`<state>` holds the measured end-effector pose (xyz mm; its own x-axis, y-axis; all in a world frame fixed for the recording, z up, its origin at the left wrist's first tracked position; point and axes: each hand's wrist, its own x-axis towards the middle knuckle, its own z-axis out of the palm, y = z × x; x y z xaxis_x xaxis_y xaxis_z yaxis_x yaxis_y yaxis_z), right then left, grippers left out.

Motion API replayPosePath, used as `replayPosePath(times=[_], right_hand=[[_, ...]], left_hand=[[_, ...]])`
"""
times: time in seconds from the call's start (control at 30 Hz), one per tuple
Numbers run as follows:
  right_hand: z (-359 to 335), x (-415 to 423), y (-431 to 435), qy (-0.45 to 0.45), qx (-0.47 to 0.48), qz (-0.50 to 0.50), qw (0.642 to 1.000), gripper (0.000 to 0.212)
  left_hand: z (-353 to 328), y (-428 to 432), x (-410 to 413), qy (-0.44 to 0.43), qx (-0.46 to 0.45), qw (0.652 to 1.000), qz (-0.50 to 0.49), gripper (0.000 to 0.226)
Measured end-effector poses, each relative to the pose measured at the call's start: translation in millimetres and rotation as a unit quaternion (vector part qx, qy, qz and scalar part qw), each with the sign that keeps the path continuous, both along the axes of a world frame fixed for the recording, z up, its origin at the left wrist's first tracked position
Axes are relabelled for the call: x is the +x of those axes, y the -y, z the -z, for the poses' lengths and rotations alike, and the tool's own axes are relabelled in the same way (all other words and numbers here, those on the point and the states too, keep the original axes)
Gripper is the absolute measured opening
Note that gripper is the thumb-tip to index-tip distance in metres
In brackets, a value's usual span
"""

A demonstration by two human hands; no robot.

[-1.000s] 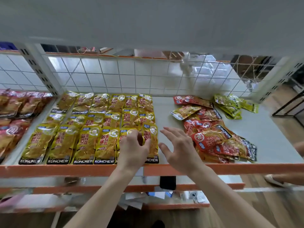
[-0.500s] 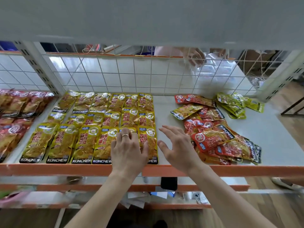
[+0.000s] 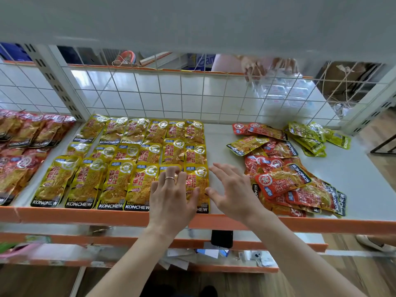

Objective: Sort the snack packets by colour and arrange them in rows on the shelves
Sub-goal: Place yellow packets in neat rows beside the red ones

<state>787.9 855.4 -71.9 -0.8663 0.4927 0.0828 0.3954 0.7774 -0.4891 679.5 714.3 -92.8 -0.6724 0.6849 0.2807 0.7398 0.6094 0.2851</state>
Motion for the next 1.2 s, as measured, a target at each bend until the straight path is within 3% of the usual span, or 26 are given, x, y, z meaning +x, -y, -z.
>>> replayPosePath(times=[0.1, 0.23, 0.7, 1.2], right_hand=[[1.1, -2.2, -0.8, 0.064, 0.01, -0.02, 0.998, 0.066], [4.2, -5.6, 3.6, 0.065, 0.012, -0.041, 0.997, 0.069], [14.5, 2.5, 15.3, 0.059, 0.028, -0.04, 0.997, 0.073], [9.9, -4.5, 11.9, 0.103, 0.007, -0.041, 0.994, 0.076]], left_hand=[[-1.0, 2.7, -6.0, -0.014, -0.046, 0.996, 0.075, 0.057], [-3.5, 3.3, -12.1, 0.02, -0.098, 0.989, 0.105, 0.068], [-2.6, 9.5, -21.2, 0.073, -0.098, 0.982, 0.143, 0.076], [-2.0, 10.7, -14.1, 0.039, -0.101, 0.987, 0.116, 0.069]])
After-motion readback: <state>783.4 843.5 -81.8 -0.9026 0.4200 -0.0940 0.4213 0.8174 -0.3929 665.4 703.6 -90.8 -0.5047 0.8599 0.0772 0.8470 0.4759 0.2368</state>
